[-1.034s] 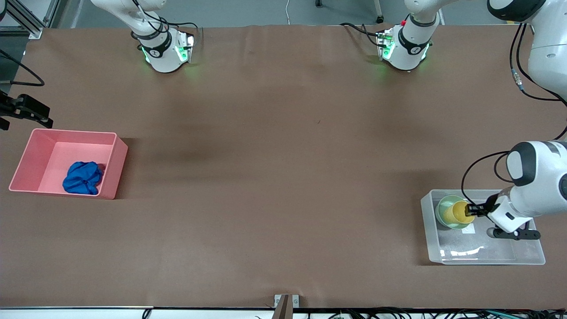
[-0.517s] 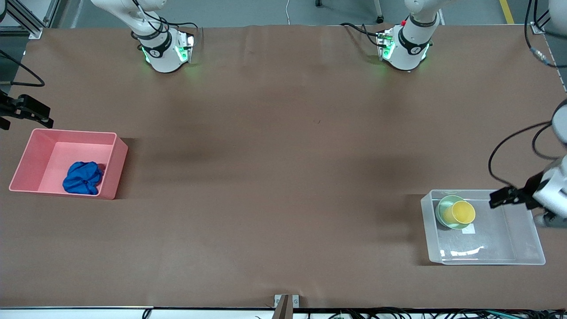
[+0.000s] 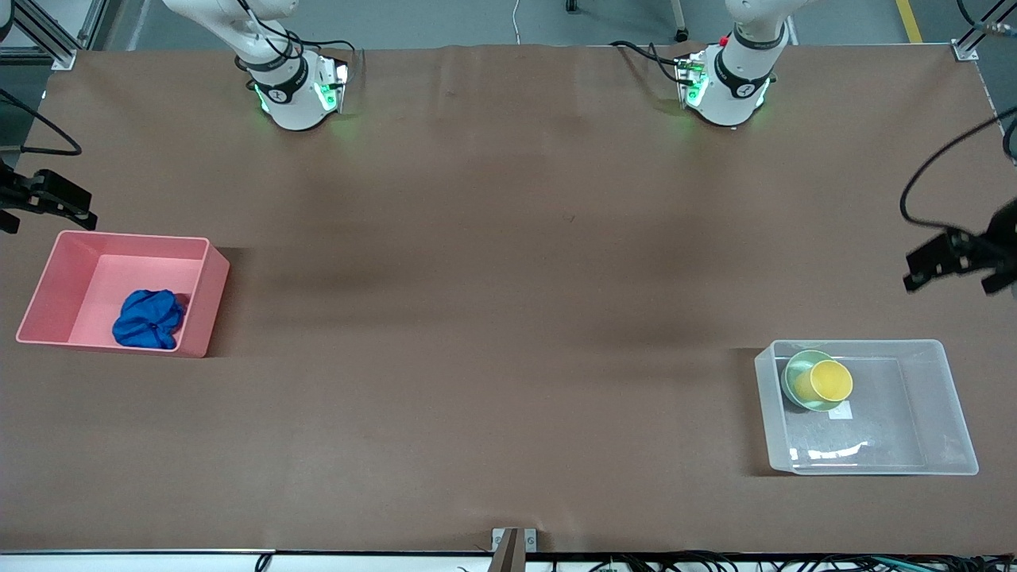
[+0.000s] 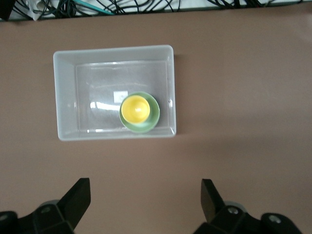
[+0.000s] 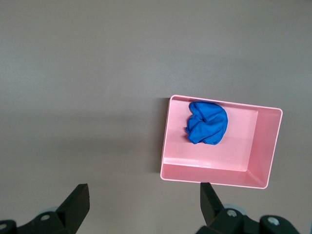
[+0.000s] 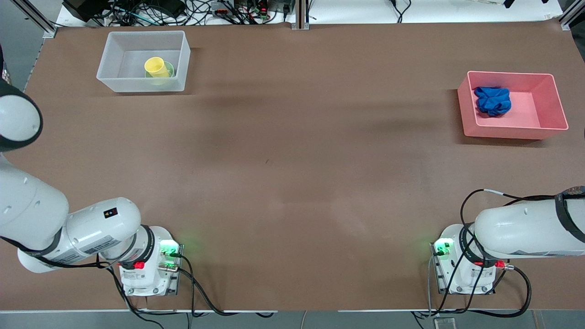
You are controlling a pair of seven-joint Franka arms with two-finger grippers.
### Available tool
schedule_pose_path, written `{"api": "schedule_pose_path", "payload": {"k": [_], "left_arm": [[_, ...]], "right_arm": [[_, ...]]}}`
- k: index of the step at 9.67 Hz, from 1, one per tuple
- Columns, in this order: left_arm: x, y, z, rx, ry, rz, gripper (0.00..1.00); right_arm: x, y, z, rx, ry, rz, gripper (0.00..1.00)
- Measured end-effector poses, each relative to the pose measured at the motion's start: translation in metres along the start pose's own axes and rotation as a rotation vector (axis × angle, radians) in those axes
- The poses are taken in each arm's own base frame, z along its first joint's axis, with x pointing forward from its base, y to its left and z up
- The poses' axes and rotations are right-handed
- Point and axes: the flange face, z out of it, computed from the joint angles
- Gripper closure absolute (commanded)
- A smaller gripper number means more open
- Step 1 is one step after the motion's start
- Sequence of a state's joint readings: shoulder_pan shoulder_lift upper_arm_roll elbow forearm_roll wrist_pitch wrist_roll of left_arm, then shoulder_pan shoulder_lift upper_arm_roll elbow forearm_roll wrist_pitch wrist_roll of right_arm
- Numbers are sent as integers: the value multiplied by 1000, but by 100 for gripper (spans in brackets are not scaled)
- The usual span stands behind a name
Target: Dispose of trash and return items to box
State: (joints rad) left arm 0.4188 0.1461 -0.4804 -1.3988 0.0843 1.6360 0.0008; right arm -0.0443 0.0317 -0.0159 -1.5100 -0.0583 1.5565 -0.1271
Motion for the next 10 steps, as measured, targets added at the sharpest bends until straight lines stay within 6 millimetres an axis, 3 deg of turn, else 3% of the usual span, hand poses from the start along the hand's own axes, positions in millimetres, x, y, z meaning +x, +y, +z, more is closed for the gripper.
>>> {"api": "schedule_pose_path", "payload": {"k": [3,7,10], "left_arm": [[-29,22,-28,-7,-34,12,0],[-59,62,-15,24,-87,26,0],[-76,69,-15,33,-94,-12,0]], "right_arm": [[0,0,0,0,2,-1,0],[0,0,-3,-1,7,0,0],[0,0,-3,-1,8,0,0]]}}
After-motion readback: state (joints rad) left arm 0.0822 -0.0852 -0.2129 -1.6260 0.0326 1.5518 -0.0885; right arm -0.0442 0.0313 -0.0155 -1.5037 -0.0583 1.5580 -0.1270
